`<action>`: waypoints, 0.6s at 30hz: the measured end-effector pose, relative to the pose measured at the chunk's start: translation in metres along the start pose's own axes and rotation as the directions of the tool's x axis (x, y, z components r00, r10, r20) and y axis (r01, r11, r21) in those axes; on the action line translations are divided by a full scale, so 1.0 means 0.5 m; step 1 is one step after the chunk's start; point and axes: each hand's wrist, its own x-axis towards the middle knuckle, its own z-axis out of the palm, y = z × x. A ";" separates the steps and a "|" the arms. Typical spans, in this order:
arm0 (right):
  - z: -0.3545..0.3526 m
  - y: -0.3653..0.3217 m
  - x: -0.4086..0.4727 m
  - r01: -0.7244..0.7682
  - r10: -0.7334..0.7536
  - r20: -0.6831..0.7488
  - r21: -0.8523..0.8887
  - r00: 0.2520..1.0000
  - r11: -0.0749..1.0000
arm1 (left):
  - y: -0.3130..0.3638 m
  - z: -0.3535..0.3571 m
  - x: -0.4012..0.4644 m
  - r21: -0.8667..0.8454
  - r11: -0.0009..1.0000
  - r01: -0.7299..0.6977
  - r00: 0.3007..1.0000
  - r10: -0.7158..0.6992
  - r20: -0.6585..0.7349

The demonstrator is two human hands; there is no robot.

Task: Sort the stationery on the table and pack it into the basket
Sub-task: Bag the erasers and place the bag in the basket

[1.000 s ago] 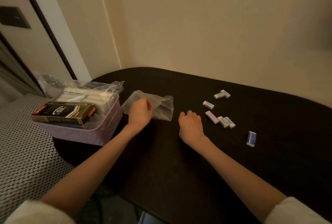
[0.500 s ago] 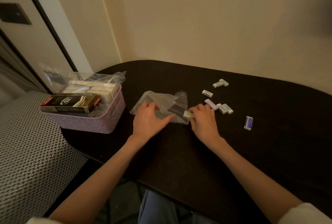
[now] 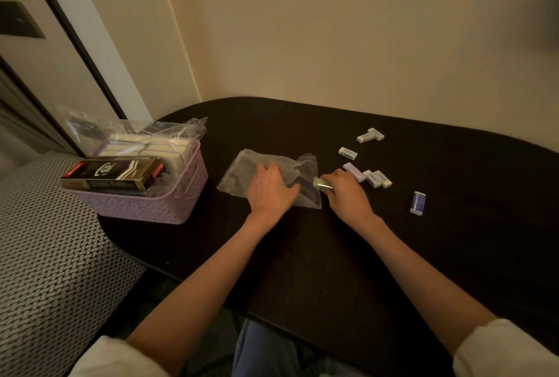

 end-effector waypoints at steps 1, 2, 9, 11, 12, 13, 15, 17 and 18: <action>-0.002 0.003 -0.001 -0.004 0.004 0.014 -0.004 1.000 1.000 | -0.007 0.005 0.002 -0.010 1.000 -0.013 1.000 0.013 0.004; -0.003 0.008 -0.002 -0.016 0.017 0.035 -0.019 0.999 1.000 | -0.013 0.009 0.002 -0.028 0.999 -0.027 1.000 0.026 -0.004; -0.086 -0.004 -0.030 -0.234 0.299 -0.103 0.406 0.949 0.883 | -0.026 0.006 -0.008 -0.180 0.983 -0.038 0.993 0.017 -0.120; -0.113 -0.030 -0.042 -0.174 0.254 -0.057 0.584 0.965 0.793 | -0.020 0.002 -0.012 -0.192 0.980 -0.056 0.990 0.030 -0.135; -0.118 -0.045 -0.046 -0.147 0.197 -0.015 0.615 0.980 0.775 | -0.015 0.001 -0.016 -0.196 0.978 -0.066 0.990 0.039 -0.138; -0.114 -0.056 -0.048 -0.132 0.144 0.030 0.609 0.989 0.782 | -0.010 -0.001 -0.019 -0.198 0.977 -0.079 0.988 0.050 -0.143; -0.096 -0.074 -0.042 -0.132 0.106 0.080 0.518 0.991 0.845 | 0.000 -0.005 -0.028 -0.194 0.974 -0.116 0.983 0.086 -0.160; -0.080 -0.087 -0.032 -0.140 0.121 0.071 0.405 0.990 0.904 | 0.008 -0.006 -0.037 -0.195 0.969 -0.153 0.977 0.118 -0.180; -0.074 -0.093 -0.027 -0.156 0.142 0.067 0.365 0.988 0.918 | 0.012 -0.008 -0.042 -0.200 0.966 -0.167 0.974 0.130 -0.185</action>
